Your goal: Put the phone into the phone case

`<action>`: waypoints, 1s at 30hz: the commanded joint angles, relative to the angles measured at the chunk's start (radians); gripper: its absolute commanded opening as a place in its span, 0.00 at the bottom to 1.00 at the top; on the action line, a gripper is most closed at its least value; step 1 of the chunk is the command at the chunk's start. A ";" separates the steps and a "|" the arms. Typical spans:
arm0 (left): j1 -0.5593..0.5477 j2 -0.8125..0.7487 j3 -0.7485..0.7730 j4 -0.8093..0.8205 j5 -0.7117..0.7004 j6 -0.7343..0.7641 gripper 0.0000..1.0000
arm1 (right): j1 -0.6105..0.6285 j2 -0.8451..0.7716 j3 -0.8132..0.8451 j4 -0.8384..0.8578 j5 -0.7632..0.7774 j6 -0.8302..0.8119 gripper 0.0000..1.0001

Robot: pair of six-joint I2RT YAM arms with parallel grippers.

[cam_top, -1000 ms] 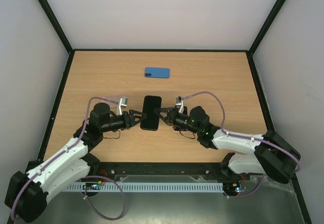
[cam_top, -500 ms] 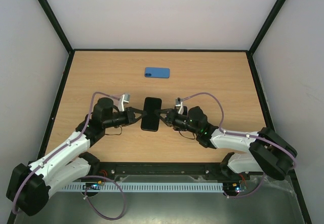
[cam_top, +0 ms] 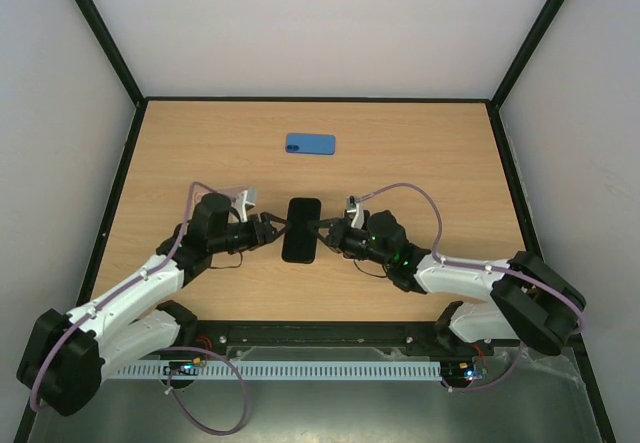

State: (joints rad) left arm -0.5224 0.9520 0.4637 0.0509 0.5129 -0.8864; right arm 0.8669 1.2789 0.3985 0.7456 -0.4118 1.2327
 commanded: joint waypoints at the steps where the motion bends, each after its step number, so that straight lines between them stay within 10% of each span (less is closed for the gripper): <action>1: 0.002 -0.007 -0.003 -0.065 -0.092 0.026 0.72 | -0.037 0.007 0.013 -0.022 0.039 -0.068 0.08; 6: 0.004 -0.039 0.011 -0.187 -0.247 0.030 0.99 | -0.084 0.048 0.041 -0.096 0.047 -0.135 0.08; 30: 0.255 0.114 0.056 -0.299 -0.365 0.045 0.99 | -0.215 0.392 0.229 -0.266 -0.038 -0.259 0.29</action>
State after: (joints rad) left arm -0.2901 1.0260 0.4911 -0.2489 0.1558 -0.8509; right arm 0.6559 1.6642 0.5911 0.4946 -0.4507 0.9981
